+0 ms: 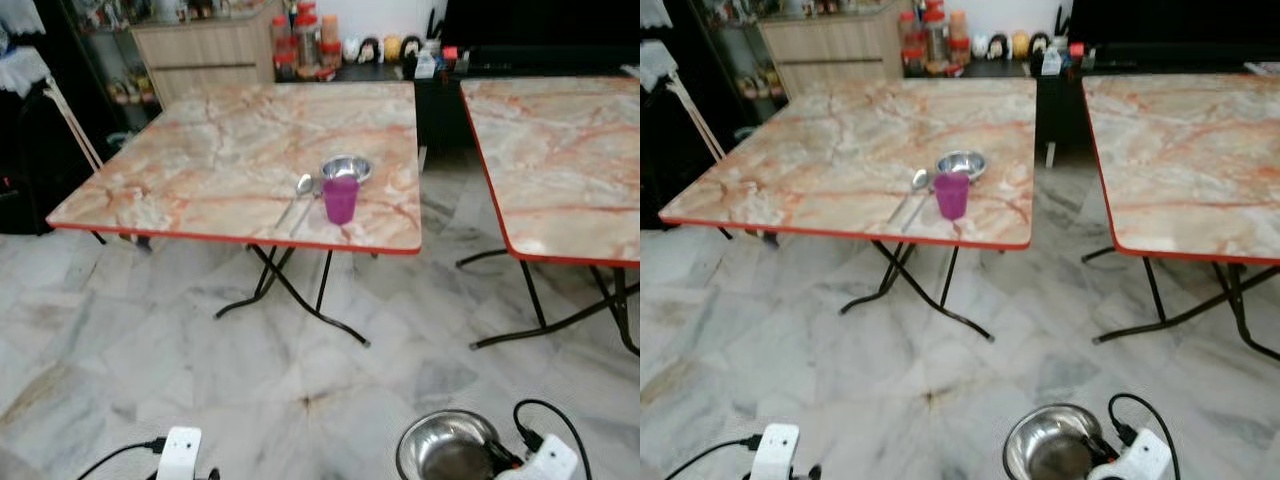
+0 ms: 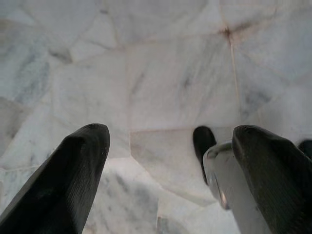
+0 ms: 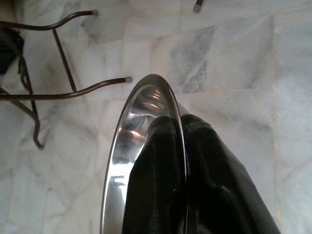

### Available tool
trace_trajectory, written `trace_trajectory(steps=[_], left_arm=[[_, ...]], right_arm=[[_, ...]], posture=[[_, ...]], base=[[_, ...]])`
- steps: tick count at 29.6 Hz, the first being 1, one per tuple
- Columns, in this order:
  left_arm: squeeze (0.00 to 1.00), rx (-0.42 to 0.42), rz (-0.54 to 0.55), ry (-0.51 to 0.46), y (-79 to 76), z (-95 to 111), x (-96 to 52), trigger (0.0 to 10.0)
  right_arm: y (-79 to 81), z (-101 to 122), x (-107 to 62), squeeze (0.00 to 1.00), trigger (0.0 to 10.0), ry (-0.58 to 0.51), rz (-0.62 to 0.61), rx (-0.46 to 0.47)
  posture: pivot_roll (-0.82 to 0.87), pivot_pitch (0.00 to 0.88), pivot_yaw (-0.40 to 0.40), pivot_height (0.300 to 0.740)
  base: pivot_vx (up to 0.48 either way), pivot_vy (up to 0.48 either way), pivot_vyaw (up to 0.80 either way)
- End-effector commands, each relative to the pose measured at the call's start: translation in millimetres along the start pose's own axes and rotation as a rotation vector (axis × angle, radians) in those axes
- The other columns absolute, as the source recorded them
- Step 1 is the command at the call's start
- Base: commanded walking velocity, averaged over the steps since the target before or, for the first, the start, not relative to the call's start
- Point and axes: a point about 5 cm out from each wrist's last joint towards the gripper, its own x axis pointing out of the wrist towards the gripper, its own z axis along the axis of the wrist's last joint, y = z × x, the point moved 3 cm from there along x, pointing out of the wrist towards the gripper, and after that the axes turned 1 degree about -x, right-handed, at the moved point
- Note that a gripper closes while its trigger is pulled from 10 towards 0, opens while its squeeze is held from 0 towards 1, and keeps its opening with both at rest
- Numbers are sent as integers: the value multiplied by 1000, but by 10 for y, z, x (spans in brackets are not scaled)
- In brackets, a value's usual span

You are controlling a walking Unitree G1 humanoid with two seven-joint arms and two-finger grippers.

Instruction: Setting the table

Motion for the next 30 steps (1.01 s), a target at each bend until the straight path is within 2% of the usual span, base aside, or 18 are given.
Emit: trace_trajectory(steps=[1, 30], left_arm=[[0, 19, -3, -1, 2, 7, 2, 10000], [0, 18, -4, 4, 5, -13, -4, 10000]], right_arm=[[-35, 7, -11, 0, 10000, -2, -9, -3], [-10, -2, -4, 0, 10000, 1, -2, -8]], posture=[[-78, 0, 73, 740], [-74, 0, 72, 740]], base=[[0, -270, 0], [0, -264, 0]])
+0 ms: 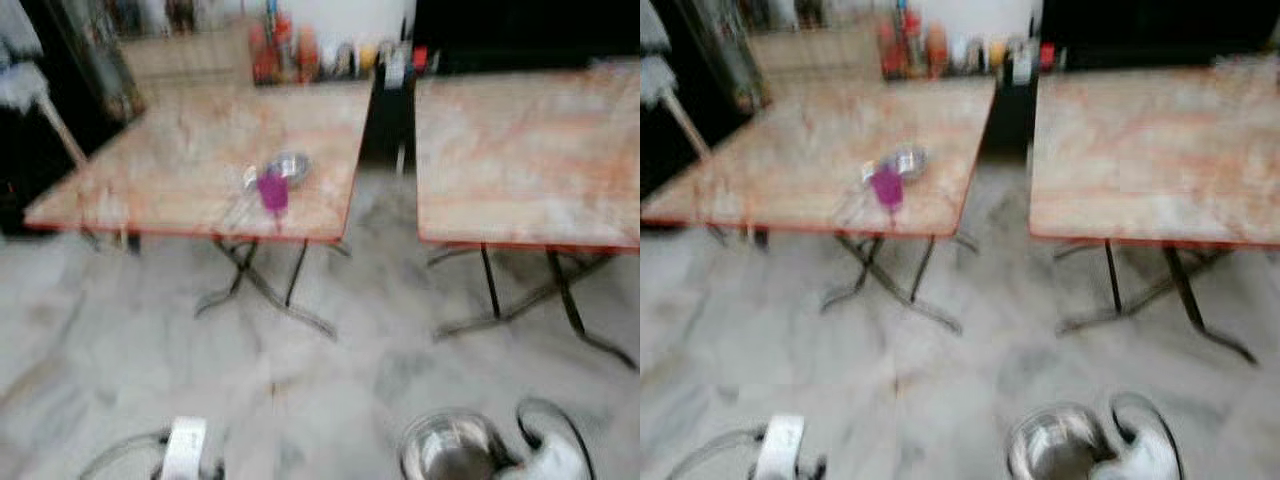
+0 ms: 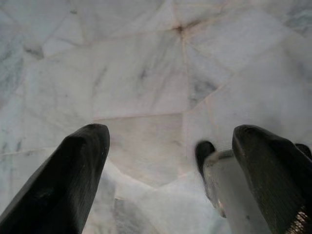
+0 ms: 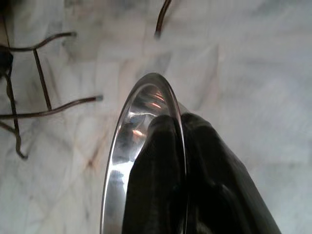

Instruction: Setting the table

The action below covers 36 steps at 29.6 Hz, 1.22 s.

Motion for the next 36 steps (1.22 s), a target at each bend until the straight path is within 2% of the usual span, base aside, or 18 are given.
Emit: trace_trajectory(steps=[1, 9, 25, 36], left_arm=[[0, 23, 16, 18, 92, -47, -17, 10000], [0, -12, 7, 0, 87, -7, -10, 10000], [0, 1, 9, 6, 96, -21, -14, 10000], [0, 2, 7, 8, 86, -22, -12, 10000]], right_arm=[[123, -51, 23, 0, 10000, 11, 28, 8], [113, -65, 15, 0, 10000, 11, 26, 19], [112, -60, 17, 0, 10000, 7, 18, 13], [112, -32, 24, 0, 10000, 0, 19, 12]], posture=[[-74, 0, 72, 740], [-77, 5, 76, 740], [-73, 11, 68, 740], [-72, 0, 67, 740]], base=[[0, 0, 0], [0, 0, 0], [0, 0, -173], [243, 0, 0]])
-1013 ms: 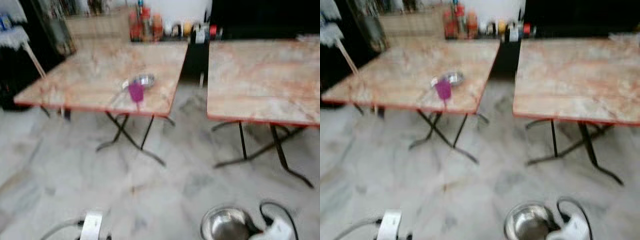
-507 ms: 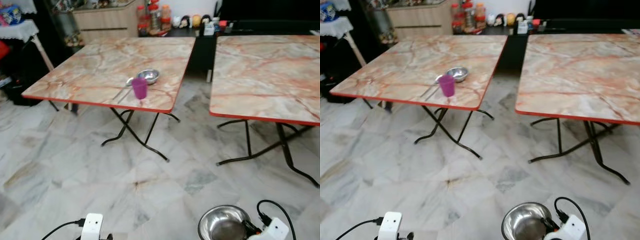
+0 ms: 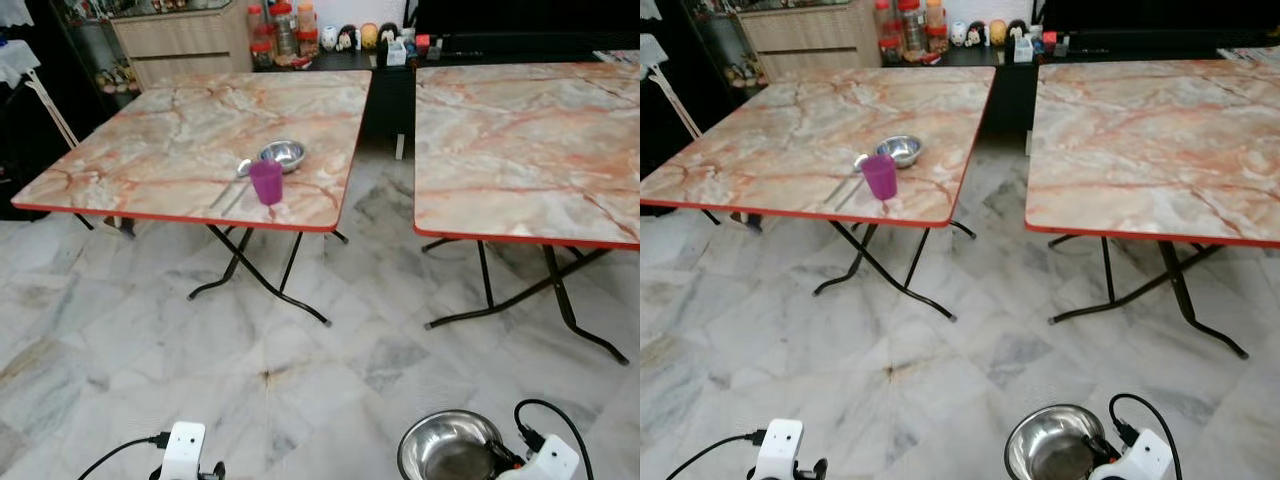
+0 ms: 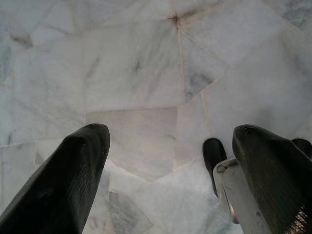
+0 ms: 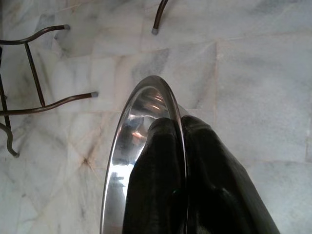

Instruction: Setting the table

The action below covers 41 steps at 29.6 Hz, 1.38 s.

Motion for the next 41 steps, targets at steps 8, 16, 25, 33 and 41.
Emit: trace_trajectory(steps=[8, 16, 25, 33, 41], left_arm=[[0, 7, 14, 14, 48, -27, -7, 10000], [0, 2, 12, 13, 38, -16, -2, 10000], [0, -1, 14, 15, 36, -24, -4, 10000], [0, -2, 12, 12, 28, -13, 0, 10000], [0, -1, 12, 20, 21, -22, 1, 10000]], right_arm=[[40, 11, 13, 0, 10000, -4, 10, -12], [54, -1, 14, 0, 10000, 0, 15, -23], [50, -11, 11, 0, 10000, 5, 14, -24], [53, -10, 13, 0, 10000, 8, 17, -34], [54, -16, 11, 0, 10000, 11, 18, -41]], posture=[[-71, 0, 67, 740], [-69, 0, 64, 740], [-67, 4, 61, 740], [-67, 5, 62, 740], [-68, 2, 62, 740]], base=[[251, 0, 0], [258, 0, 0], [260, 0, 0], [289, 0, 0], [107, 0, 0]])
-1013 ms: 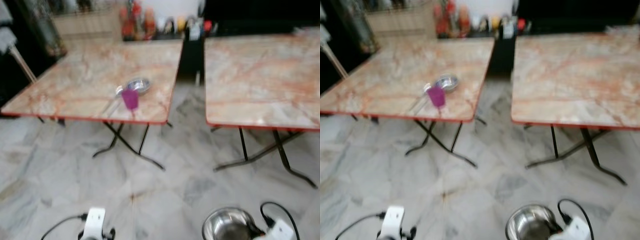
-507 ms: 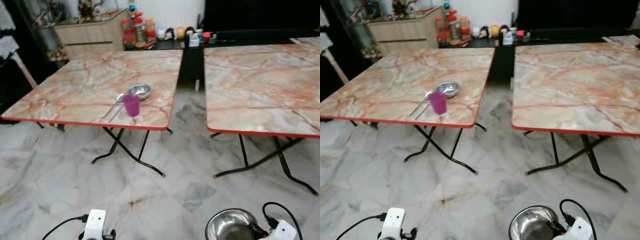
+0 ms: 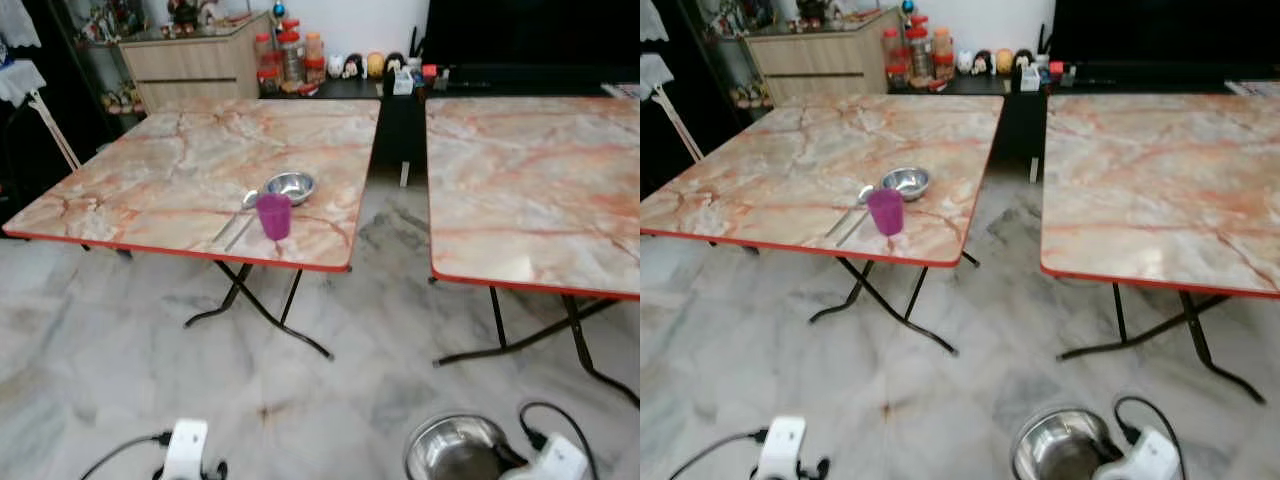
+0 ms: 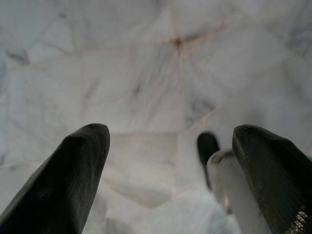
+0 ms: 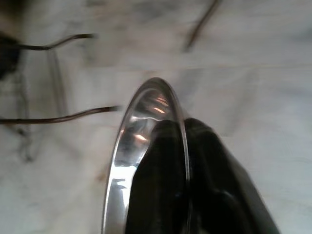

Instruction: Setting the table

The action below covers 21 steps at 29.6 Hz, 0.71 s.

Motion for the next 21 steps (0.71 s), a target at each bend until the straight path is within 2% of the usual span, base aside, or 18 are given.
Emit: trace_trajectory(steps=[1, 21], left_arm=[[0, 4, 1, -1, -5, 21, 7, 10000], [0, 6, -1, 6, 17, -5, -1, 10000]], right_arm=[[-133, 5, -42, 0, 10000, 0, -35, -13], [-114, -17, -38, 0, 10000, 8, -38, -25]], posture=[[-66, 0, 61, 740], [-64, 0, 69, 740]], base=[[0, 0, 444], [0, 0, 708]])
